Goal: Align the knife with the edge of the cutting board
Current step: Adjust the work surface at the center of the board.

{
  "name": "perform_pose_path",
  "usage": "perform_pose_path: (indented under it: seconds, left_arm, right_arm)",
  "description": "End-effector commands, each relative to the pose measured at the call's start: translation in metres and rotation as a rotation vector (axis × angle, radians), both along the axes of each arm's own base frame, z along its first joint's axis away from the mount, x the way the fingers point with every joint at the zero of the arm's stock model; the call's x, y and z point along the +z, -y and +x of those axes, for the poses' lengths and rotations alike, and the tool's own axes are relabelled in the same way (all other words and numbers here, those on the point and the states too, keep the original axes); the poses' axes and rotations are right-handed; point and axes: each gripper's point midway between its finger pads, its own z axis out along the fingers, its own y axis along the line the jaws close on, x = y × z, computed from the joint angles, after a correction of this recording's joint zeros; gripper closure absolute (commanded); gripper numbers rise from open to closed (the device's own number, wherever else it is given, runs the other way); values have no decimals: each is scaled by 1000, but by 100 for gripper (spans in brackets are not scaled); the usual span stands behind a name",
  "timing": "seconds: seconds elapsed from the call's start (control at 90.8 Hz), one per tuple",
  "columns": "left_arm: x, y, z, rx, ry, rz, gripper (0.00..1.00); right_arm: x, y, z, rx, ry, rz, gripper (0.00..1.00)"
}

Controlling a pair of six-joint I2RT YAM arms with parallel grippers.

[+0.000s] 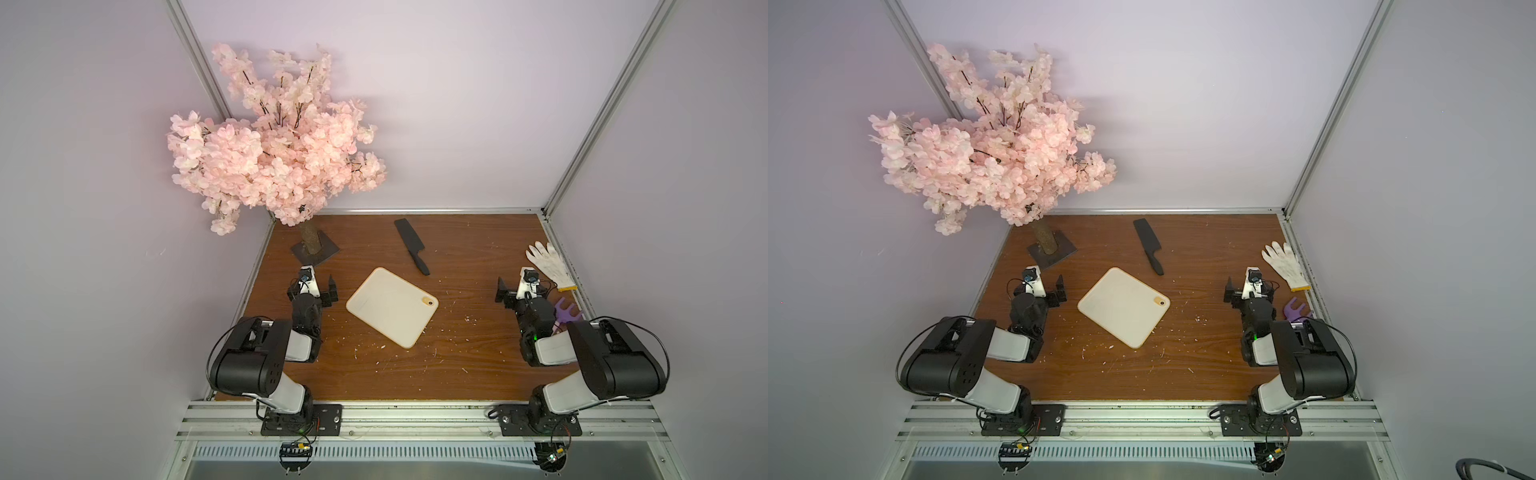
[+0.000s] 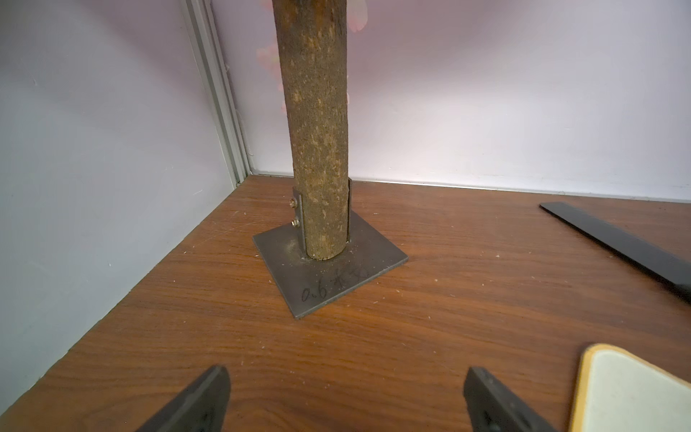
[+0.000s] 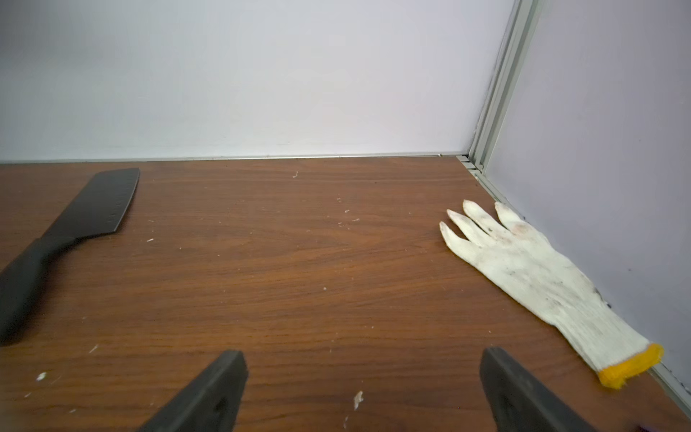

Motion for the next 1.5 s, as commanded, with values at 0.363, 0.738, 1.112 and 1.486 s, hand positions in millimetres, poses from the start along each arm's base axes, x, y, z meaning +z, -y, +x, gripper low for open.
perform_pose_path:
  seconds: [0.363, 0.738, 1.112, 1.486]
  left_arm:
    - [12, -1, 3, -4, 42, 0, 2]
    - [12, -1, 3, -3, 43, 0, 2]
    - [12, -1, 2, -4, 42, -2, 2]
    - [14, -2, 2, 9, 49, 3, 2]
  right_arm:
    - [11, -1, 5, -3, 34, -19, 1]
    - [11, 0, 5, -4, 33, -20, 1]
    - [10, 0, 5, -6, 31, -20, 1]
    - [16, 11, 1, -84, 49, -16, 0]
